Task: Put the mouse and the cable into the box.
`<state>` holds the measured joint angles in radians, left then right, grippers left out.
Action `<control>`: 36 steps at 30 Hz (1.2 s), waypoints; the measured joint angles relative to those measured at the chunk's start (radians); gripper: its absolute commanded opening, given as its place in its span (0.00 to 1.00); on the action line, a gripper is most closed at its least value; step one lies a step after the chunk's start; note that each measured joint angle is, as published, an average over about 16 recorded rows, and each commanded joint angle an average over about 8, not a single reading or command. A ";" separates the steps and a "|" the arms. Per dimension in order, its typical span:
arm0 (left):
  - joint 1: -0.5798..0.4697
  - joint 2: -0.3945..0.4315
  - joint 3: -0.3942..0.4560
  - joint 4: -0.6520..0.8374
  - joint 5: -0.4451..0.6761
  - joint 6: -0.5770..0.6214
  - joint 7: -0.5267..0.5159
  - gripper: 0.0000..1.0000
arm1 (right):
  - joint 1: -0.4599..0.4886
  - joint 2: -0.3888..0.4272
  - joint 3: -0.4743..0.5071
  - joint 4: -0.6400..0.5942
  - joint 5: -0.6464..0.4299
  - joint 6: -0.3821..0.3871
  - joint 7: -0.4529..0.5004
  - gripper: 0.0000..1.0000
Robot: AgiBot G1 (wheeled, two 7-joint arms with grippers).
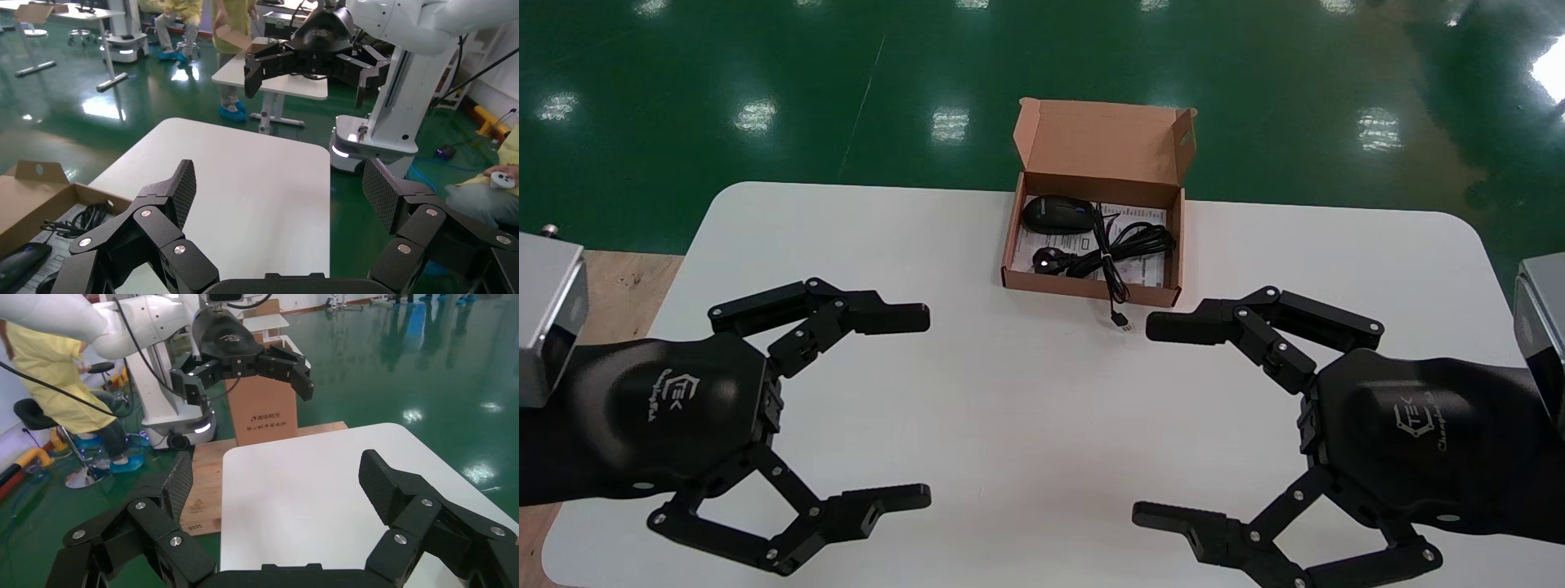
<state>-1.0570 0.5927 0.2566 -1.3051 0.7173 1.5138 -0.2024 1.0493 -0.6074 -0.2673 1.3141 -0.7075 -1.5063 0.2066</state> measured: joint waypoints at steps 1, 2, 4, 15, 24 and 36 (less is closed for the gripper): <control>-0.001 0.001 0.002 0.001 0.001 -0.001 0.001 1.00 | 0.002 0.000 -0.001 -0.002 -0.001 0.001 -0.002 1.00; -0.002 0.003 0.003 0.003 0.001 -0.003 0.003 1.00 | 0.003 0.000 -0.001 -0.004 -0.003 0.002 -0.003 1.00; -0.005 0.005 0.007 0.006 0.003 -0.005 0.005 1.00 | 0.007 -0.001 -0.003 -0.009 -0.006 0.003 -0.006 1.00; -0.013 0.014 0.018 0.016 0.010 -0.014 0.012 1.00 | 0.019 -0.003 -0.009 -0.024 -0.017 0.009 -0.016 1.00; -0.016 0.017 0.022 0.020 0.012 -0.017 0.015 1.00 | 0.024 -0.003 -0.012 -0.029 -0.022 0.010 -0.020 1.00; -0.018 0.019 0.024 0.022 0.013 -0.019 0.016 1.00 | 0.026 -0.004 -0.013 -0.032 -0.024 0.011 -0.022 1.00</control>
<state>-1.0749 0.6117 0.2804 -1.2832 0.7305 1.4947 -0.1862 1.0756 -0.6112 -0.2801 1.2821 -0.7317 -1.4951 0.1851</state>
